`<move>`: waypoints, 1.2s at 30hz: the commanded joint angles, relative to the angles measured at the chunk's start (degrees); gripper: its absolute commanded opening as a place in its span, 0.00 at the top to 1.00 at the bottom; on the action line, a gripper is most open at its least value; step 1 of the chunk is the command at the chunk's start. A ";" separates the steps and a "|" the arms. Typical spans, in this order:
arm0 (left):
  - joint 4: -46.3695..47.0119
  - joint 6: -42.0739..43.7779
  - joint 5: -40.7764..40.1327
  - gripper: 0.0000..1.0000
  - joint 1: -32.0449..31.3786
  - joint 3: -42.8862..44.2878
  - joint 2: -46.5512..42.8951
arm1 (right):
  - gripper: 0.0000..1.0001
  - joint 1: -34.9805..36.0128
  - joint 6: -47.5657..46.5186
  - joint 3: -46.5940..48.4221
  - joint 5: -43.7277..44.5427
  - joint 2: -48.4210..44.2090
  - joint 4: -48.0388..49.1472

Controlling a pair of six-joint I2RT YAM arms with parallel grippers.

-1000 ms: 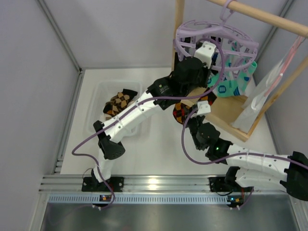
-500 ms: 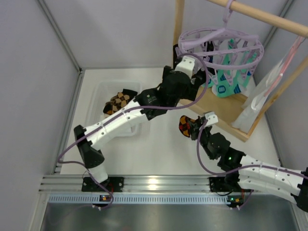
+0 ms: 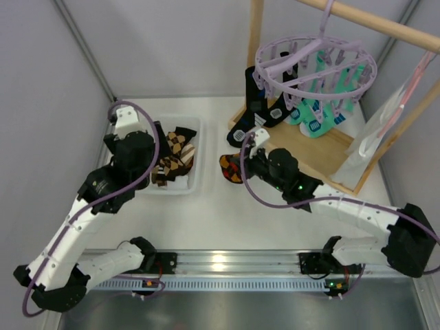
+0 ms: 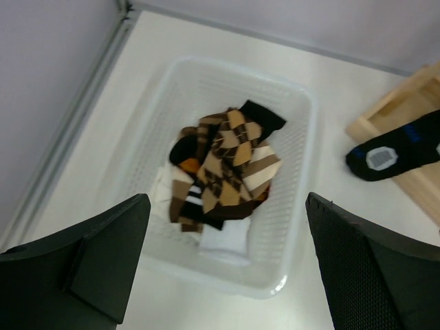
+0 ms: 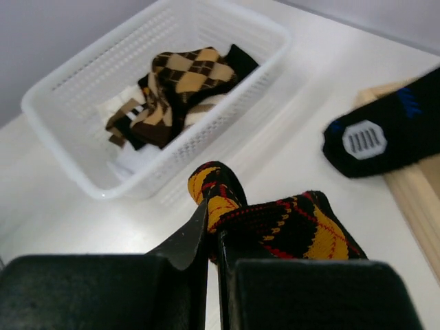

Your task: Remove the socks clipped to the hanger

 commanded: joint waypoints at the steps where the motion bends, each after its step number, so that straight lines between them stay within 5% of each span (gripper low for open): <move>1: -8.55 -0.42 -2.92 0.02 2.37 -3.29 -3.31 | 1.00 -0.27 -0.18 11.76 -11.08 8.15 0.60; 14: -8.29 -8.85 -12.87 0.02 2.72 -16.73 -21.59 | 1.00 2.45 -1.06 64.95 -19.01 54.21 -16.61; 15: -8.29 -9.03 -12.34 0.02 2.72 -17.18 -22.03 | 0.97 2.45 -1.32 68.12 -18.92 56.58 -18.11; 17: -8.12 -8.86 -11.55 0.02 2.72 -18.06 -22.65 | 0.67 2.45 -2.03 75.34 -17.78 60.99 -21.81; 18: -8.03 -8.59 -11.20 0.02 2.72 -18.32 -22.74 | 0.65 2.45 -1.94 76.40 -17.42 61.35 -21.90; 19: -7.86 -7.72 -10.93 0.02 2.72 -18.76 -22.74 | 0.62 2.45 -1.85 75.89 -17.42 60.14 -21.56; 20: -7.16 -7.36 -9.62 0.02 2.72 -19.46 -22.83 | 0.46 2.28 -1.77 75.01 -17.07 58.91 -20.16; 23: -2.78 -3.86 -5.15 0.02 2.64 -20.69 -23.70 | 0.20 1.93 -1.77 68.08 -15.14 51.53 -17.35; 32: 11.19 -3.48 26.21 0.02 2.72 -25.07 -20.81 | 0.14 -0.18 -2.73 36.71 -10.93 19.64 -13.55; 36: 34.79 -4.90 49.74 0.02 2.72 -33.25 -13.02 | 0.07 -0.71 -1.68 18.37 -5.49 2.68 -13.90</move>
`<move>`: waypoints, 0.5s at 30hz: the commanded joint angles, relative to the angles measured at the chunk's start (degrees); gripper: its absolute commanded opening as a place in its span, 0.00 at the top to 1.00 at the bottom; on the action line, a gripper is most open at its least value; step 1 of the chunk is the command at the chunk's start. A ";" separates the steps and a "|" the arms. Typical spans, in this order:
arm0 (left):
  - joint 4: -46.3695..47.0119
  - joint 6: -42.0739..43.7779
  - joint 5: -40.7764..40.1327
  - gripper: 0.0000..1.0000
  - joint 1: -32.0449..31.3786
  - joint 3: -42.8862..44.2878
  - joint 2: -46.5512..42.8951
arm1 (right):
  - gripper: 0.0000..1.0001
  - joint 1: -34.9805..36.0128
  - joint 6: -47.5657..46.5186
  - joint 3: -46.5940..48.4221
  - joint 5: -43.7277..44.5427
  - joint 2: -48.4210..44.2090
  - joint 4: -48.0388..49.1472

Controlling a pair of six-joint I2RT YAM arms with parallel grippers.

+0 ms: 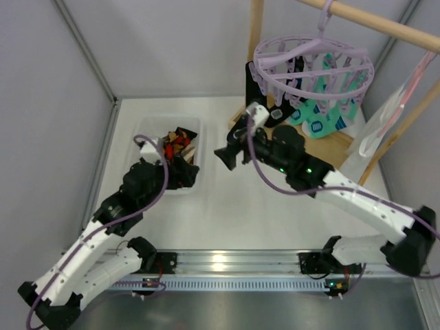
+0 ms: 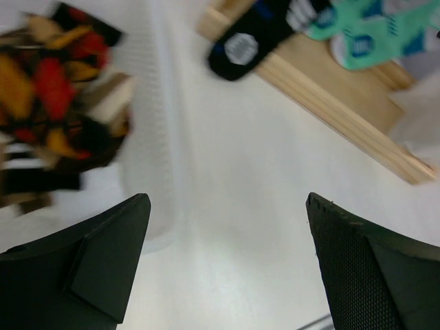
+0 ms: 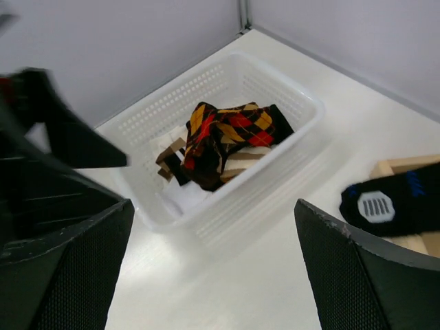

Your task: Remove the socks clipped to the hanger

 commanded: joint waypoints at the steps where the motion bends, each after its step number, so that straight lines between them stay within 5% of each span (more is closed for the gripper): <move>1: 31.19 -0.42 29.69 0.02 0.08 -7.18 9.25 | 0.05 -0.95 0.25 -11.68 5.78 -15.57 1.38; 8: 47.88 7.92 27.74 0.02 0.26 2.26 37.42 | 0.01 -1.30 2.44 -26.73 10.10 -44.97 -9.86; 15: 52.89 15.57 37.55 0.02 6.39 19.94 61.97 | 0.01 -1.30 2.53 -29.55 -0.35 -60.46 -16.99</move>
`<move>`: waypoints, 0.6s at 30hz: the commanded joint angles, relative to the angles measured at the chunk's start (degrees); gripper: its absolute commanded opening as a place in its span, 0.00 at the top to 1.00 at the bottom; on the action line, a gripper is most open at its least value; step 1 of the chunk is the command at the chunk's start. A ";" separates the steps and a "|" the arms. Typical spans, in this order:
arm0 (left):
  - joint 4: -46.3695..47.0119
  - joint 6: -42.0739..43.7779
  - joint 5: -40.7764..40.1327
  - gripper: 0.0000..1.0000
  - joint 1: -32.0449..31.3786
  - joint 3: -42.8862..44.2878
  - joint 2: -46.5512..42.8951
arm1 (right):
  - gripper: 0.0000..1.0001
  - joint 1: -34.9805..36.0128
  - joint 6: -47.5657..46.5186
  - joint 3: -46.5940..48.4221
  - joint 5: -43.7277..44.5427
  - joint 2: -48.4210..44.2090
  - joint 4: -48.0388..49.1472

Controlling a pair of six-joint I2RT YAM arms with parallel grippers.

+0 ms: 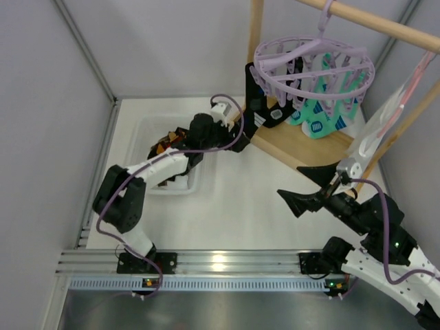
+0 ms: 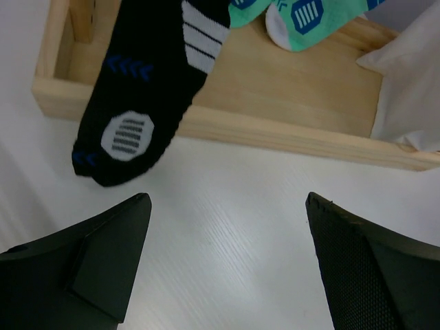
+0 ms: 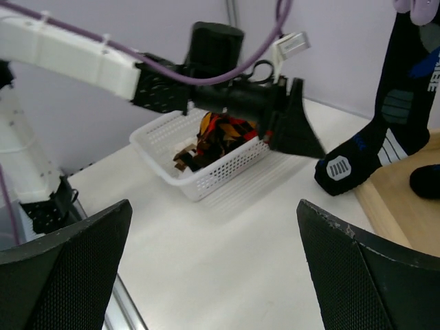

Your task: Remove the socks clipped to the hanger

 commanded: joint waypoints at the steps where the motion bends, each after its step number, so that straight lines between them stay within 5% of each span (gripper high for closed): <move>1: 10.52 5.68 7.66 0.02 3.76 8.14 6.97 | 0.01 -0.63 0.39 -0.20 -6.78 -3.72 -5.63; 10: 10.70 8.66 21.20 0.03 10.18 28.80 28.23 | 0.01 -0.54 0.65 -0.72 -14.17 -5.85 -8.19; 16: 10.70 8.68 27.54 0.03 10.89 36.98 34.58 | 0.01 -0.63 -0.67 -1.07 -16.63 -4.62 -7.66; 18: 10.70 7.62 29.82 0.11 10.80 38.48 36.25 | 0.01 -0.63 -0.84 -1.07 -16.72 -4.26 -7.31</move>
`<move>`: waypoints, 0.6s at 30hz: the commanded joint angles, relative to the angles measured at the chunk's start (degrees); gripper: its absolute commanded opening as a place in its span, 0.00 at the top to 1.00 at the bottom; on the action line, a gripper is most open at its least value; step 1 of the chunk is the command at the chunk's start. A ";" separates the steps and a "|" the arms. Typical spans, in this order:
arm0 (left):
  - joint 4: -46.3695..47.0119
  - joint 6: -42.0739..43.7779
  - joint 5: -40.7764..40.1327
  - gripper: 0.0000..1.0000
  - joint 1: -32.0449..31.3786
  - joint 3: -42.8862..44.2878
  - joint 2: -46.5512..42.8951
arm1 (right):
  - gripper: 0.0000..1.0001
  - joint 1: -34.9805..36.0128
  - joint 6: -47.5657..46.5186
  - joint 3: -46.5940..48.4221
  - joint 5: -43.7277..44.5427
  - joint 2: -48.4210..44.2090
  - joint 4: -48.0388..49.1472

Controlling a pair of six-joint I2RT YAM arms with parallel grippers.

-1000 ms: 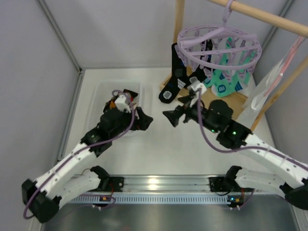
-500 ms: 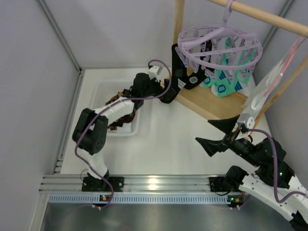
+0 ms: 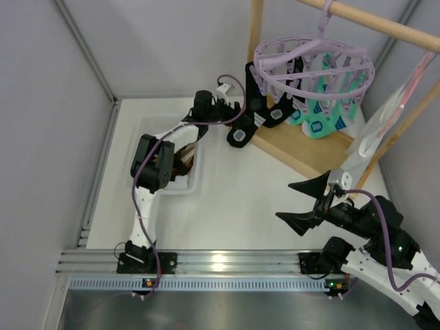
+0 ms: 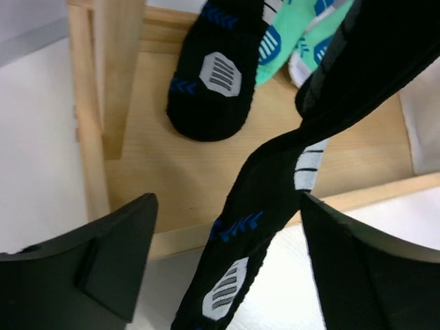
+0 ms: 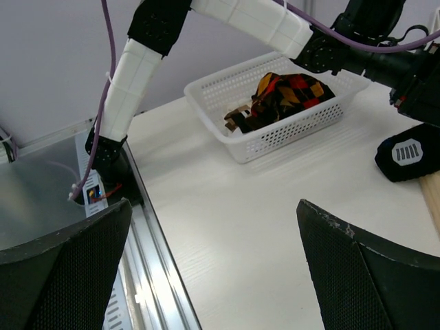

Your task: Remove the socks clipped to the hanger

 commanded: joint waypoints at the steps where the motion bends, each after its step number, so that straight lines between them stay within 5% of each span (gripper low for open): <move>1: 3.73 -0.10 7.47 0.17 -0.41 5.41 1.19 | 0.00 -0.63 -0.80 -0.11 -1.99 1.20 0.69; 5: 3.73 -0.28 8.00 0.54 -1.38 5.34 0.42 | 0.01 -0.63 -0.71 -0.11 -1.64 1.47 1.39; 6: 3.73 0.16 6.78 0.72 -1.73 4.90 -0.11 | 0.01 -0.63 -0.71 -0.20 -1.55 1.55 1.66; 10: 3.73 -0.54 1.60 1.00 -2.79 0.08 -4.24 | 0.01 -0.63 -0.18 0.15 0.46 1.21 2.27; 18: 4.17 -1.33 -20.44 1.00 -8.05 -19.50 -22.86 | 0.01 -0.54 2.98 0.41 8.81 -1.78 3.77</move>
